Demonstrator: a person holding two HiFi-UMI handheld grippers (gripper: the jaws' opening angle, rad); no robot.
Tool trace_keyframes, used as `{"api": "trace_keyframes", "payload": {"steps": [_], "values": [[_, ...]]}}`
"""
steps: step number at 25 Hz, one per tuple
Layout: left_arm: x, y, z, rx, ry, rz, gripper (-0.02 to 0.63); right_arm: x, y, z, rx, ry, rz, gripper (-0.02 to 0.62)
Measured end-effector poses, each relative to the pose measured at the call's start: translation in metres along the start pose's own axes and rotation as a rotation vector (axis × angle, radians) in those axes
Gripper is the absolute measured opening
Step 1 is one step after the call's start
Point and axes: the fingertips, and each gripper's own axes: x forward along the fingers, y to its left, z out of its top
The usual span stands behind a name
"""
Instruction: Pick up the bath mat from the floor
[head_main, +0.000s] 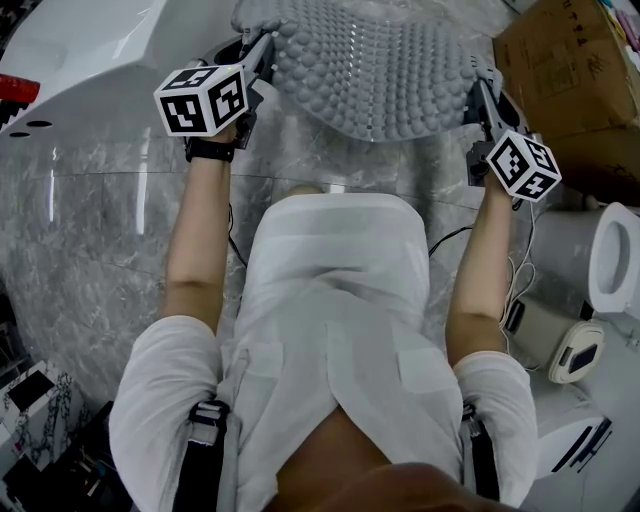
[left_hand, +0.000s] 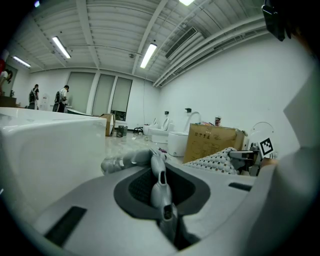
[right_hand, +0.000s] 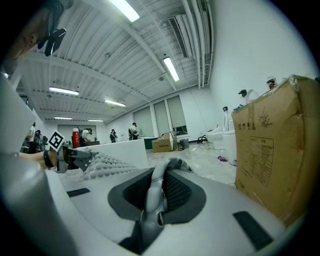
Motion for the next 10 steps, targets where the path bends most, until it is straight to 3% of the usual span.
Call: {"api": "trace_keyframes", "payload": {"steps": [10], "values": [[0.0016, 0.0011, -0.0053, -0.006, 0.003, -0.006, 0.040, 0.0007, -0.0010, -0.0045, 0.002, 0.005, -0.006, 0.066]]}}
